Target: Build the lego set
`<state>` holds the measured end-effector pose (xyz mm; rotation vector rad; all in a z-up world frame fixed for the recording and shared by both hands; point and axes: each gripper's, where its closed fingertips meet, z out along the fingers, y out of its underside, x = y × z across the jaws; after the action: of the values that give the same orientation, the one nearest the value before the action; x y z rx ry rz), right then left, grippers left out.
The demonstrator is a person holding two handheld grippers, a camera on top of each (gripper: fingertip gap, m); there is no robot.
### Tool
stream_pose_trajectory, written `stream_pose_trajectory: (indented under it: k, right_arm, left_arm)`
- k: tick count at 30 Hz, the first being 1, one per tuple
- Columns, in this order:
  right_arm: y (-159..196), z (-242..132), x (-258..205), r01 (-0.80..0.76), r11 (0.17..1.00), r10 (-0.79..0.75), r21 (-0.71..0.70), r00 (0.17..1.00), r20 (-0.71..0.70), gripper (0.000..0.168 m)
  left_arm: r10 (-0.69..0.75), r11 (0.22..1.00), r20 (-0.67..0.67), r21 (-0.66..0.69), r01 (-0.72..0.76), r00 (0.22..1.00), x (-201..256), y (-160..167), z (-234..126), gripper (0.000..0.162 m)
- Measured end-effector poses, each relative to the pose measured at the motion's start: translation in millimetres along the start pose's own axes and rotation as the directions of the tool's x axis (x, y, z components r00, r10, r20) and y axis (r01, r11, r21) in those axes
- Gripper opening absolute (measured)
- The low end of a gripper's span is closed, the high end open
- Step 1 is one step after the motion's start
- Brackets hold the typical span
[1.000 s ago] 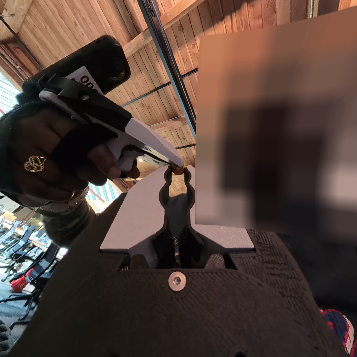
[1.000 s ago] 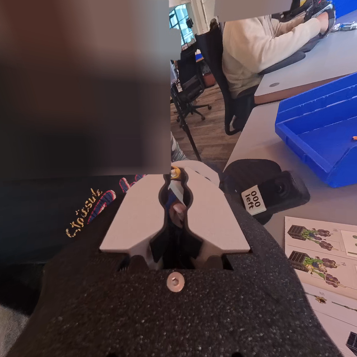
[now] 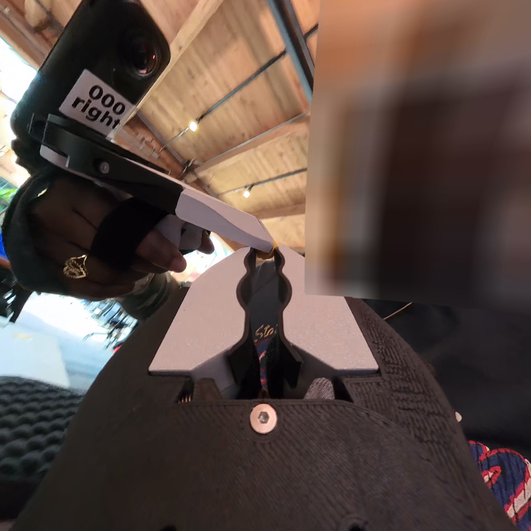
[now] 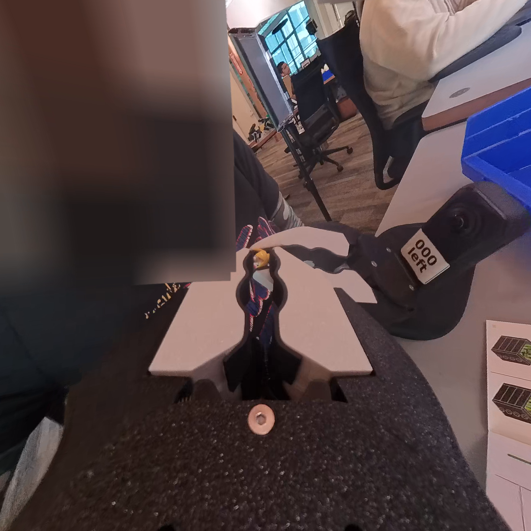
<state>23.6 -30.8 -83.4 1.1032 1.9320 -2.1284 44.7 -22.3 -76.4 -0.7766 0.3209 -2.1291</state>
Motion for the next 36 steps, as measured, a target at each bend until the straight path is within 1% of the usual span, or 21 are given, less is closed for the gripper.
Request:
stream_pose_trajectory:
  k: [2, 6, 10, 12, 13, 14, 15, 17, 18, 19, 20, 21, 22, 23, 24, 25, 26, 27, 29, 32, 36]
  right_arm:
    - [2.4, 1.2, -1.4, 0.041, 0.999, -0.041, -0.028, 0.999, -0.003, 0.011]
    - [4.4, 3.3, -1.5, 0.116, 0.991, -0.118, -0.06, 0.993, -0.018, 0.011]
    - [6.6, 4.2, 5.3, 0.095, 0.994, -0.098, -0.06, 0.994, -0.044, 0.011]
    - [1.8, 5.6, 10.1, 0.083, 0.996, -0.085, -0.023, 0.995, -0.062, 0.012]
    - [-3.9, 5.7, 13.9, 0.089, 0.996, -0.088, 0.011, 0.993, -0.085, 0.017]
    - [-10.3, 5.6, 12.7, 0.116, 0.992, -0.112, 0.053, 0.99, -0.081, 0.032]
    - [-16.4, 4.2, 17.2, 0.155, 0.984, -0.143, 0.087, 0.982, -0.126, 0.038]
    - [-21.0, 1.6, 29.2, 0.296, 0.952, -0.267, 0.079, 0.929, -0.257, 0.032]
    - [-21.5, 1.5, 34.9, 0.381, 0.923, -0.347, 0.044, 0.878, -0.33, 0.032]
    - [-22.0, 2.3, 39.5, 0.474, 0.88, -0.437, -0.005, 0.806, -0.4, 0.031]
    - [-22.9, 3.5, 42.9, 0.568, 0.821, -0.528, -0.066, 0.708, -0.47, 0.033]
    - [-25.2, 3.5, 46.2, 0.651, 0.745, -0.611, -0.146, 0.577, -0.542, 0.032]
    - [-29.1, 2.2, 48.5, 0.719, 0.651, -0.681, -0.244, 0.412, -0.605, 0.031]
    - [-32.6, 1.3, 48.7, 0.76, 0.542, -0.74, -0.359, 0.229, -0.633, 0.027]
    - [-35.1, 1.6, 47.7, 0.768, 0.433, -0.779, -0.472, 0.056, -0.625, 0.023]
    - [-35.9, 3.8, 47.5, 0.75, 0.348, -0.801, -0.562, -0.074, -0.594, 0.021]
    - [-35.1, 5.8, 50.1, 0.715, 0.303, -0.813, -0.63, -0.15, -0.563, 0.021]
    - [-35.0, 6.0, 53.4, 0.683, 0.295, -0.812, -0.668, -0.189, -0.552, 0.022]
    - [-36.4, 5.2, 55.5, 0.663, 0.298, -0.797, -0.686, -0.223, -0.562, 0.025]
    - [-39.4, 3.1, 53.7, 0.641, 0.255, -0.779, -0.724, -0.306, -0.547, 0.021]
    - [-39.7, 1.6, 56.9, 0.607, 0.242, -0.762, -0.757, -0.364, -0.536, 0.018]
  left_arm:
    - [0.001, 0.999, 0.019, -0.033, -0.001, 1.0, 0.0, 3.1, -0.1, 0.013]
    - [0.001, 0.999, 0.025, -0.048, 0.001, 1.0, 1.3, 4.8, -0.8, 0.013]
    - [-0.006, 1.0, 0.03, -0.007, 0.006, 1.0, 0.3, 3.4, -7.5, 0.013]
    - [-0.002, 0.998, 0.013, 0.066, 0.001, 1.0, 2.3, -1.4, -10.7, 0.013]
    - [-0.021, 0.992, -0.02, 0.126, 0.023, 1.0, 4.5, -7.6, -13.5, 0.013]
    - [-0.047, 0.977, -0.065, 0.204, 0.059, 0.997, 7.1, -17.2, -18.6, 0.013]
    - [-0.064, 0.958, -0.097, 0.273, 0.088, 0.993, 8.6, -26.6, -24.4, 0.013]
    - [-0.032, 0.946, -0.106, 0.318, 0.064, 0.994, 12.9, -34.6, -28.3, 0.013]
    - [-0.016, 0.943, -0.103, 0.33, 0.049, 0.995, 15.1, -37.4, -28.8, 0.013]
    - [-0.007, 0.936, -0.097, 0.35, 0.041, 0.995, 15.8, -41.2, -30.5, 0.013]
    - [-0.001, 0.925, -0.093, 0.378, 0.037, 0.996, 16.3, -45.8, -33.5, 0.013]
    - [0.004, 0.912, -0.088, 0.408, 0.033, 0.996, 16.3, -50.5, -37.0, 0.013]
    - [0.011, 0.9, -0.079, 0.435, 0.025, 0.997, 16.2, -54.5, -40.1, 0.013]
    - [0.018, 0.891, -0.071, 0.454, 0.016, 0.997, 16.4, -57.3, -42.2, 0.013]
    - [0.024, 0.884, -0.061, 0.467, 0.007, 0.998, 16.2, -59.2, -43.1, 0.013]
    - [0.028, 0.878, -0.053, 0.478, 0.001, 0.998, 16.0, -60.7, -43.3, 0.013]
    - [0.03, 0.874, -0.052, 0.486, -0.001, 0.998, 16.2, -61.5, -43.2, 0.013]
    - [0.028, 0.87, -0.05, 0.493, 0.0, 0.998, 15.9, -61.8, -42.7, 0.013]
    - [0.027, 0.863, -0.044, 0.505, -0.001, 0.999, 15.0, -61.3, -42.1, 0.013]
    - [0.025, 0.849, -0.034, 0.528, -0.003, 0.999, 13.1, -61.1, -42.0, 0.013]
    - [0.026, 0.829, -0.04, 0.559, 0.001, 0.999, 12.6, -64.2, -41.0, 0.013]
